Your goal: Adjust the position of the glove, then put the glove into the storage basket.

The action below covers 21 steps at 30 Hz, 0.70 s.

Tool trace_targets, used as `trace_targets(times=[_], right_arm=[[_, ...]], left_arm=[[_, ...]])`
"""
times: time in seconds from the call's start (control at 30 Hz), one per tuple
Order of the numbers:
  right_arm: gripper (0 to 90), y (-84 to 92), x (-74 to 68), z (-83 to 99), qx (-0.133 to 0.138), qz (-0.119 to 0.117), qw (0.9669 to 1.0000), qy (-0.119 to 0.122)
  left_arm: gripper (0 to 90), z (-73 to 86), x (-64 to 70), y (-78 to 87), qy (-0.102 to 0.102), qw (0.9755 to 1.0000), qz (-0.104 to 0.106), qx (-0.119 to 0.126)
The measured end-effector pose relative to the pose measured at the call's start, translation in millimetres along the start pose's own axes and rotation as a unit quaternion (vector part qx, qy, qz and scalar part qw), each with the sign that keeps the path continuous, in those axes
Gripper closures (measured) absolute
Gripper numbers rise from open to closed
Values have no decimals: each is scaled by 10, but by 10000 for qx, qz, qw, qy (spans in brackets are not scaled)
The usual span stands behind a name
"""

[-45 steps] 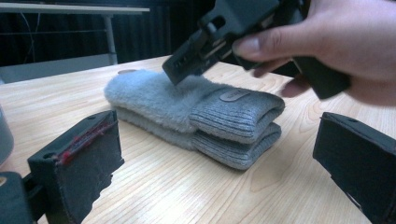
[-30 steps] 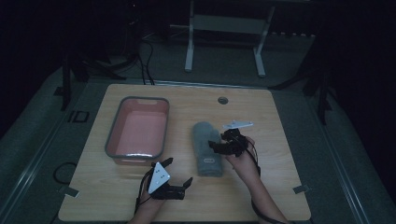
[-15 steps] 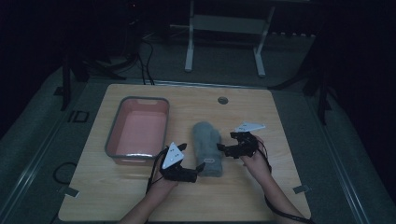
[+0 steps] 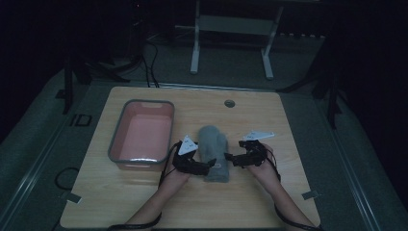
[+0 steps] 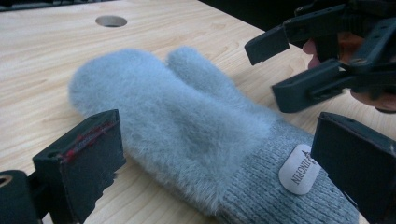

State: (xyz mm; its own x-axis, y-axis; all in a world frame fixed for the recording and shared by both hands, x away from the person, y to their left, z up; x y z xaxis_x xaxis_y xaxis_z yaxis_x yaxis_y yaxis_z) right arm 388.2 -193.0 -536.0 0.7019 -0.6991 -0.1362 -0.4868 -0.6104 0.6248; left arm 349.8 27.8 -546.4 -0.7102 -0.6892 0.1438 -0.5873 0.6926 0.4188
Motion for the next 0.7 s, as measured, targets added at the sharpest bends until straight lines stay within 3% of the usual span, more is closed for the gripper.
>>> trace_targets(times=[0.17, 0.2, 0.3, 0.37, 0.47, 0.5, 0.57, 0.63, 0.7], right_arm=[[109, -56, -43, -89, -2, 9, 9999, -138], [193, -81, -49, -128, 3, -89, 9996, -272], [295, -117, -62, -159, -30, 63, 9995, -293], [321, -144, -51, -166, -38, 97, 9989, -457], [339, -201, -36, -148, -95, 232, 9988, -419], [339, -229, -33, -128, -150, 229, 9988, -405], [368, -280, -19, -78, -282, 90, 9984, -478], [373, -312, -4, -27, -346, 90, 9980, -512], [388, -327, 17, 19, -401, 41, 9974, -595]], left_arm=[[28, -36, -39, 36, 192, 9998, -32, 36], [29, -45, -52, 36, 248, 9997, -48, 2], [41, -63, -116, 8, 459, 9988, -147, -124], [46, -67, -146, -17, 511, 9984, -170, -189], [51, -69, -153, -58, 476, 9981, -240, -299], [51, -58, -132, -110, 324, 9976, -311, -519], [61, -50, -124, -129, 296, 9974, -320, -580], [69, -28, -119, -181, 446, 9961, -262, -713], [128, -8, -125, -221, 430, 9951, -304, -833]])
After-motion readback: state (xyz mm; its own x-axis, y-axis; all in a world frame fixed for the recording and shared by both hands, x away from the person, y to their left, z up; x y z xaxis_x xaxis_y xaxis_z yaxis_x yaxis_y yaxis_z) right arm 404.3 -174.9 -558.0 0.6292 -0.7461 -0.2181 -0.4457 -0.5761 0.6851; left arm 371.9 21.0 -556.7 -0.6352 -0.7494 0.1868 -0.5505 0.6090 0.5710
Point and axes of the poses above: each handheld gripper's, and its own axes: y roughly backward along the jaws, z roughly out of its underside, x roughly to its right, the point moved 3 cm from there along -y, roughly forward along the jaws, and after that the axes turned 1 degree about -y, right-handed, at the moved point
